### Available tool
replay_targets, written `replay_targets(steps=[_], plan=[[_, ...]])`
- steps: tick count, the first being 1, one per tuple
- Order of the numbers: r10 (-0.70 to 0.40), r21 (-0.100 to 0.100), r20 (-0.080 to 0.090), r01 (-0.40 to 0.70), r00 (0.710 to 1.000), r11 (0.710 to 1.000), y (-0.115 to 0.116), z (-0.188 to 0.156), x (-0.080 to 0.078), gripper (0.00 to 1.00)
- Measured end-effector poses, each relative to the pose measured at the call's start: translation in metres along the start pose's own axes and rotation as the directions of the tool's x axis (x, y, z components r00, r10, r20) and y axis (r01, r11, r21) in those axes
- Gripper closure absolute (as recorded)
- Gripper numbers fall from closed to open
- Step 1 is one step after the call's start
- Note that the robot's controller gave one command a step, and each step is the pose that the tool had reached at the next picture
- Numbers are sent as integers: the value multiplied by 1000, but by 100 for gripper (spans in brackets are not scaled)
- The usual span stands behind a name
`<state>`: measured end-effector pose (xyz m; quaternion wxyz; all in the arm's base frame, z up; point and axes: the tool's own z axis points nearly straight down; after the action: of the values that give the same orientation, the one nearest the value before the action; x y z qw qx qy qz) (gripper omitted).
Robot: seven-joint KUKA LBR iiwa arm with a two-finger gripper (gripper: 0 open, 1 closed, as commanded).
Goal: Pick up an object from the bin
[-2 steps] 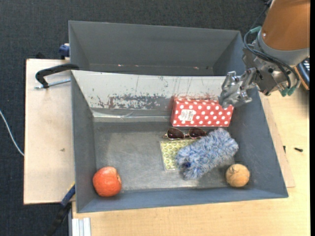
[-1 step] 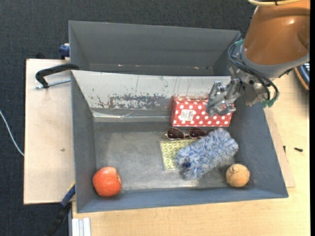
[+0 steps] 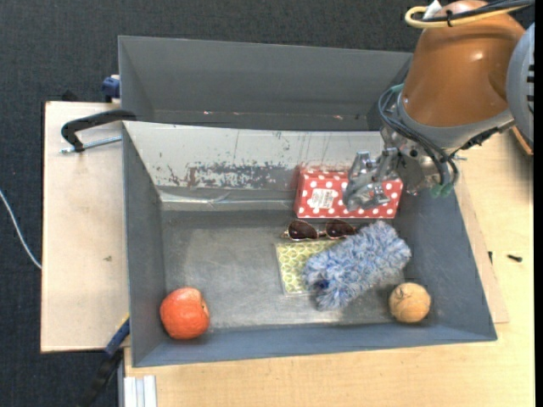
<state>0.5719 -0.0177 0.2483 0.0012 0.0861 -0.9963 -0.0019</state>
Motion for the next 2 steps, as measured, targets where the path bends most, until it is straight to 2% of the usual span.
replay_targets(steps=[1,2], plan=[[99,2,5,-99,995,995,10,42,-3,0],[99,3,5,-99,995,995,9,42,-3,0]])
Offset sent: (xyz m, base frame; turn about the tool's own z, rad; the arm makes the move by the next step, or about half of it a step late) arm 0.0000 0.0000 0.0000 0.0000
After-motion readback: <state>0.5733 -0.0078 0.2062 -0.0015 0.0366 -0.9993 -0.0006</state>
